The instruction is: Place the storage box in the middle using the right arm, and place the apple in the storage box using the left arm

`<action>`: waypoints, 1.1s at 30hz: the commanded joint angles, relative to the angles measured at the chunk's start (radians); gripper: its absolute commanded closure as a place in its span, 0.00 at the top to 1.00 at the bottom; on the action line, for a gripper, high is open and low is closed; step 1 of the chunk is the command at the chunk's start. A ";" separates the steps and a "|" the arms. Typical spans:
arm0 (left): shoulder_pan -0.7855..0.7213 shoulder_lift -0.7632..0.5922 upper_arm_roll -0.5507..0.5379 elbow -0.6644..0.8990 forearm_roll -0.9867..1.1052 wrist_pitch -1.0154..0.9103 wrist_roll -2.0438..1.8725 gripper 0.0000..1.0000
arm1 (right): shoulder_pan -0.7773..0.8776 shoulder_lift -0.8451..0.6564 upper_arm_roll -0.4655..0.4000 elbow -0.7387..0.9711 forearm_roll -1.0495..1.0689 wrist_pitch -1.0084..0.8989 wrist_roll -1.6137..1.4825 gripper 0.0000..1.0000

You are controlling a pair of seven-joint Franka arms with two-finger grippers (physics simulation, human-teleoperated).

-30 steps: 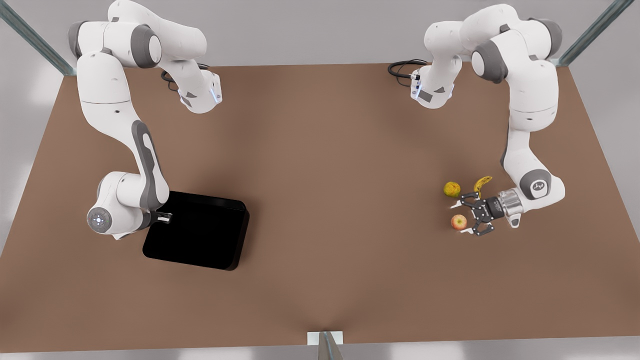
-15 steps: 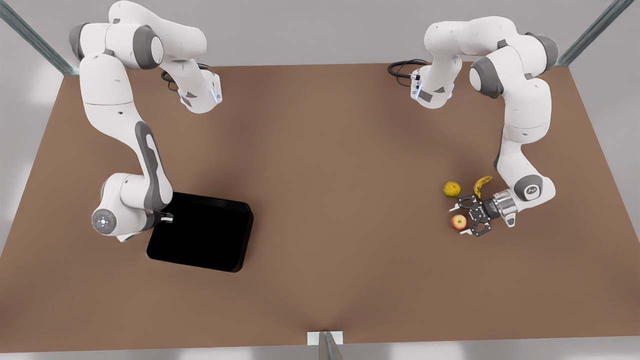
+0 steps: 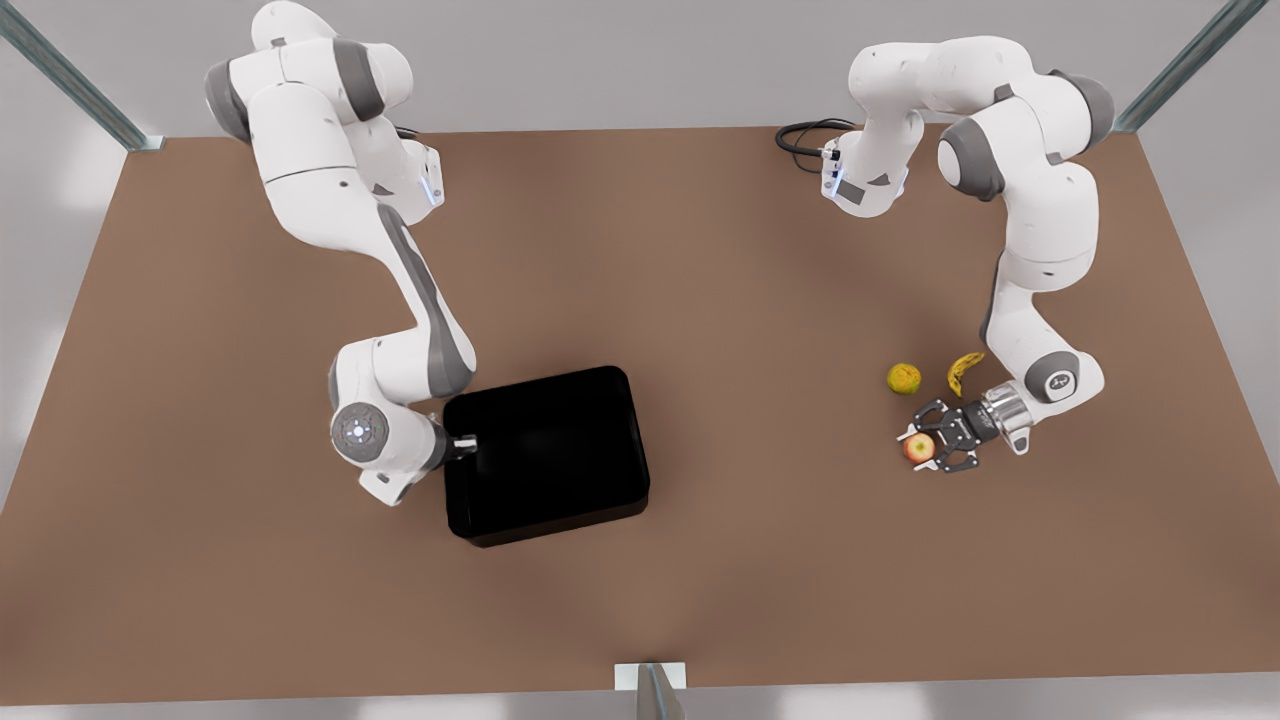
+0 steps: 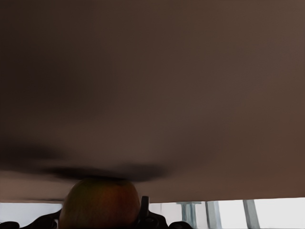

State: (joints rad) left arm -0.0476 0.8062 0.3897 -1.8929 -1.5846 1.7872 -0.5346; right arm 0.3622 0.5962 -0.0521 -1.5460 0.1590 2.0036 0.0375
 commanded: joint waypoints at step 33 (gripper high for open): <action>-0.311 -0.325 -0.637 0.297 0.958 0.908 -1.776 0.23 | -0.172 -0.260 -0.180 0.213 -0.067 -0.691 -0.182 1.00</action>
State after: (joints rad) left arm -0.3628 0.5049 -0.2612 -1.5643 -0.7327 2.7255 -2.5074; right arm 0.1910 0.3388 -0.2315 -1.3330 0.0934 1.3188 -0.1442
